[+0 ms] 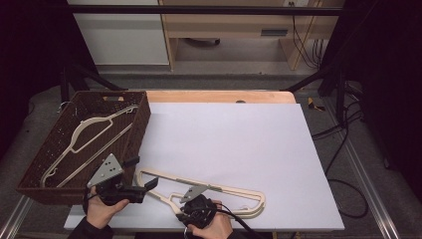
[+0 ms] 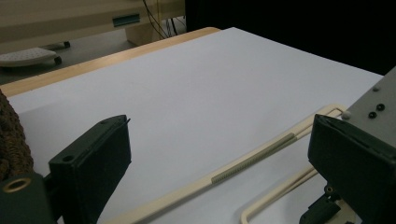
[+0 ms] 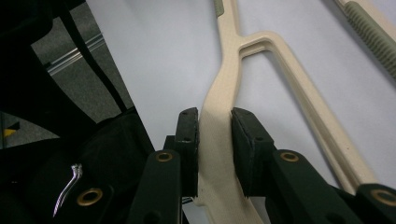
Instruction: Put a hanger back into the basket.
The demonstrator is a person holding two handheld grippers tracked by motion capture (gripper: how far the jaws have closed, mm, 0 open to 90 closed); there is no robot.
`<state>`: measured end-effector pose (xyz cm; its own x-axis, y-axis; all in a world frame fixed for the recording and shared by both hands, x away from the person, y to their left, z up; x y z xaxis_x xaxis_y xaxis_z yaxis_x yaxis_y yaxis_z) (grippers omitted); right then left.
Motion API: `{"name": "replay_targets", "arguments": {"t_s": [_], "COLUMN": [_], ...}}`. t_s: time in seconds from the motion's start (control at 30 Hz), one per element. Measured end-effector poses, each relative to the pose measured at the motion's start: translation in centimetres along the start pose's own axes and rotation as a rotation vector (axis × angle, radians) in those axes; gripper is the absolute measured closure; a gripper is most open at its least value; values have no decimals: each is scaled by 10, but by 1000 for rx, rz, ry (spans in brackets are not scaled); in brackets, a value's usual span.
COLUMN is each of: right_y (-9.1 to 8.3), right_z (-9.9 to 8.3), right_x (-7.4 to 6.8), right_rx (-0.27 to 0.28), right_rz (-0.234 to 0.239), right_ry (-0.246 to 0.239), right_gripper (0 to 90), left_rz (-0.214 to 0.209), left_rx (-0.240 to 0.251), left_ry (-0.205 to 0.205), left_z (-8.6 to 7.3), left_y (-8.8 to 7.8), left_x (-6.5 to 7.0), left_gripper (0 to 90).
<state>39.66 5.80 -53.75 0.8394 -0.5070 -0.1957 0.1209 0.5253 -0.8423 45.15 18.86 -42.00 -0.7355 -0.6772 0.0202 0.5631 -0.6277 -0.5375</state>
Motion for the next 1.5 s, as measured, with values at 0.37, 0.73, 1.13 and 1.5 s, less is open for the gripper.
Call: {"name": "replay_targets", "arguments": {"t_s": [0.37,0.73,1.13,1.5], "right_y": [-26,-38,-47,-51], "right_z": [5,4,5,5], "right_x": [11,10,10,9], "right_rx": [32,13,22,22], "right_rz": [48,100,119,132], "right_ry": [35,15,13,-10], "right_gripper": [731,732,733,734], "left_rz": [-92,-117,-95,-80], "left_rx": [-128,-318,-406,-443], "left_ry": [184,368,491,618], "left_z": [-15,-44,-61,-67], "left_y": [18,37,60,76], "left_x": [29,45,48,51], "left_gripper": [59,95,226,458]}}
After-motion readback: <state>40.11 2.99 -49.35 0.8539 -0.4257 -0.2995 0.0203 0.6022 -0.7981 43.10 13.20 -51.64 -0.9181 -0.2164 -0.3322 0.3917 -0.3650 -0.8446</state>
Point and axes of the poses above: each handheld gripper's, and its own axes: y roughly forward along the jaws, z roughly out of its top, x roughly to its right, the point moved 9 cm from there along y, roughly forward along the jaws, and after that the axes turned 11 degrees about -x, right-handed, at the moved point
